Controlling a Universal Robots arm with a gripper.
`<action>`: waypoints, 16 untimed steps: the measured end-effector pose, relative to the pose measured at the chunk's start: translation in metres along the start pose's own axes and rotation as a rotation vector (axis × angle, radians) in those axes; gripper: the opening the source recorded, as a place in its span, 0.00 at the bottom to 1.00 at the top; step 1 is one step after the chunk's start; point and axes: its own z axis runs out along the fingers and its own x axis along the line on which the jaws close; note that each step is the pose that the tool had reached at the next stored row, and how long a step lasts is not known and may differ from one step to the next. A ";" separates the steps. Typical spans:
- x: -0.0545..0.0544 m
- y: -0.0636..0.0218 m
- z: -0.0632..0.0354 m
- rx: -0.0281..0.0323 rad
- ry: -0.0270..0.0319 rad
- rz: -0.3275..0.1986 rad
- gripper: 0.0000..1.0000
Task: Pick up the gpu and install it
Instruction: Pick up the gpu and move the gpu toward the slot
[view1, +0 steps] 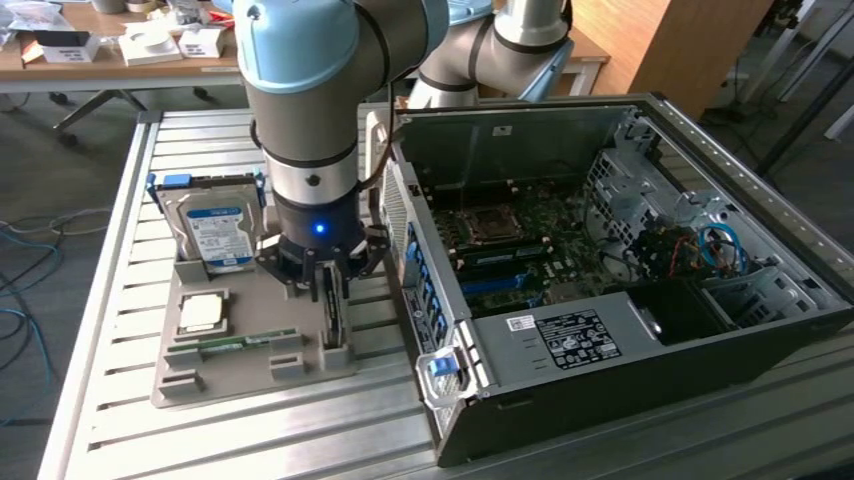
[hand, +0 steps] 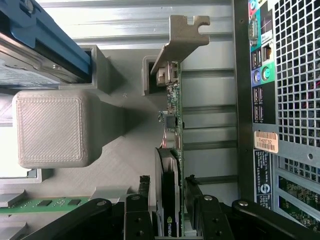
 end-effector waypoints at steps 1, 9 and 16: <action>0.000 0.0000 0.0000 0.0000 0.0000 0.000 0.42; 0.000 0.0000 0.0000 0.0000 0.0001 0.000 0.40; 0.000 -0.0001 0.0000 -0.0001 0.0000 0.000 0.33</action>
